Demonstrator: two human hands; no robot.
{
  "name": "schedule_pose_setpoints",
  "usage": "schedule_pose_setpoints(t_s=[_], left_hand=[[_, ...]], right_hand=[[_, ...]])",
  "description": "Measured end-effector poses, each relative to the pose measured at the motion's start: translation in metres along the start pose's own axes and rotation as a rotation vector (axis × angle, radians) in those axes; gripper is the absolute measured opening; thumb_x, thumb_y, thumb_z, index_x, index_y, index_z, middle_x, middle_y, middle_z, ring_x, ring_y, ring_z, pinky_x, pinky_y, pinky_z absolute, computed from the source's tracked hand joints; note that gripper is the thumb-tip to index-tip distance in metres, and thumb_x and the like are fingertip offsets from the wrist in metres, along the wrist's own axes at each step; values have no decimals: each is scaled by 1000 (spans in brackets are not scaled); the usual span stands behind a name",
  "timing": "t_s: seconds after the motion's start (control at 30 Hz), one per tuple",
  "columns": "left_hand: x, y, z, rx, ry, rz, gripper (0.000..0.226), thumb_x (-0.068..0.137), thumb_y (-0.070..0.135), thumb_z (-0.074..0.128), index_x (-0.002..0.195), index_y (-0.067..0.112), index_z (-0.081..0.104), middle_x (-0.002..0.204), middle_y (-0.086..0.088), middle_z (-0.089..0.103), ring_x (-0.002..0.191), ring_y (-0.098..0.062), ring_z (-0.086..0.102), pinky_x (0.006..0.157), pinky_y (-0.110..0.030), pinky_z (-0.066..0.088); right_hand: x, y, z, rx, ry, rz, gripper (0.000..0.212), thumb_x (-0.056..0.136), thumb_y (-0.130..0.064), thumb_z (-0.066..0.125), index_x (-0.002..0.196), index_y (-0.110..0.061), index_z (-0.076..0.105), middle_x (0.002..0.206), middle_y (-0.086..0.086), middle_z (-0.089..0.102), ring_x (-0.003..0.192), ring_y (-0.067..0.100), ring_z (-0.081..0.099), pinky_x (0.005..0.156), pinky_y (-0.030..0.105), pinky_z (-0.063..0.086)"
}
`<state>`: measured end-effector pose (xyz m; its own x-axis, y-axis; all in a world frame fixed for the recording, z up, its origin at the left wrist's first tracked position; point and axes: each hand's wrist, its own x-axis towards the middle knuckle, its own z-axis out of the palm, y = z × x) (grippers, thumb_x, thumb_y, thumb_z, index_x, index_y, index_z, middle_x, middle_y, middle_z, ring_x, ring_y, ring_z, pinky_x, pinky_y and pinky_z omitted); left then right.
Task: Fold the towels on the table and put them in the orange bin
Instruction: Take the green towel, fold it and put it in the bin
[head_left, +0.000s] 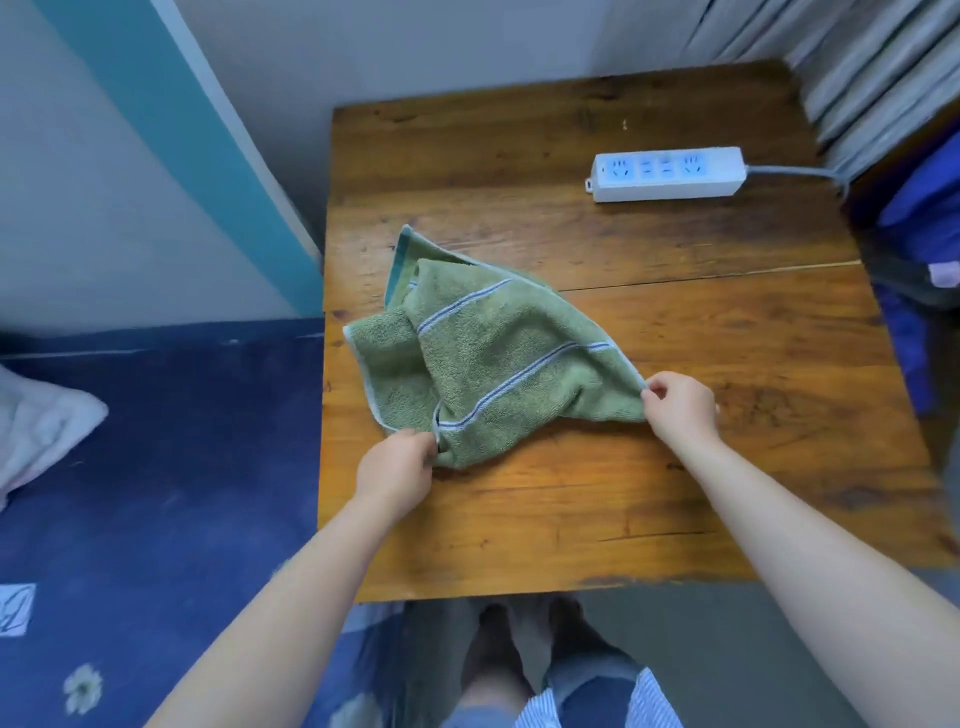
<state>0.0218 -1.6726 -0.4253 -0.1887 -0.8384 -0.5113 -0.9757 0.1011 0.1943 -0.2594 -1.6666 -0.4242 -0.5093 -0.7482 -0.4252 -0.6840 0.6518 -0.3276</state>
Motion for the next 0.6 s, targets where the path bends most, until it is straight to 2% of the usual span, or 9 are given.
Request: schedule_pose_setpoints(t_s=[0.07,0.13,0.2,0.33,0.4,0.47,0.53,0.6], left_hand=[[-4,3,7,-44,2,-61,22,85,7,43,94,9,63,104,-8,59,97,-30,57,69,-32,44],[-1,9,5,-127,81,-115,20,84,7,42,89,7,62,100,-9,62,92,-30,57,65,-31,41],[8,17,1,-202,131,-144,18,85,9,42,91,7,58,100,-9,61,92,-30,56,64,-31,39],[23,28,0,-269,71,-203,20,88,9,41,102,5,55,110,-14,59,103,-32,55,76,-35,45],[26,28,3,-313,87,-272,22,90,11,43,109,5,54,111,-14,61,104,-32,56,79,-37,46],[26,26,5,-384,89,-331,22,91,14,46,108,6,59,110,-14,64,104,-31,57,79,-35,46],[25,20,1,-532,101,-368,20,91,15,49,99,6,66,104,-13,67,99,-29,58,76,-30,44],[22,10,-12,-800,183,-400,17,90,12,51,90,7,67,94,-12,66,88,-26,57,72,-28,43]], right_hand=[[-2,2,3,7,-10,-2,21,91,-13,48,101,-9,66,105,15,66,106,34,54,92,38,36],[-3,2,5,14,-16,-2,22,91,-13,47,103,-8,65,105,15,66,106,35,53,93,39,37],[-2,1,4,32,-11,-13,22,90,-12,48,101,-7,65,105,15,67,105,35,54,93,41,39],[1,-3,2,76,-2,-61,20,90,-17,50,99,-7,65,99,13,67,99,34,56,89,41,43],[4,-5,2,87,-4,-55,20,90,-16,50,96,-7,66,99,14,68,100,34,56,90,42,43],[7,-4,2,102,-3,-35,19,90,-15,51,93,-7,67,100,14,68,101,34,56,92,41,43],[7,-3,-1,118,-3,-29,19,90,-15,51,92,-6,68,99,13,69,100,32,57,86,36,42],[9,-3,-8,187,22,-15,18,89,-13,52,91,-5,69,97,14,69,97,31,58,75,29,39]])
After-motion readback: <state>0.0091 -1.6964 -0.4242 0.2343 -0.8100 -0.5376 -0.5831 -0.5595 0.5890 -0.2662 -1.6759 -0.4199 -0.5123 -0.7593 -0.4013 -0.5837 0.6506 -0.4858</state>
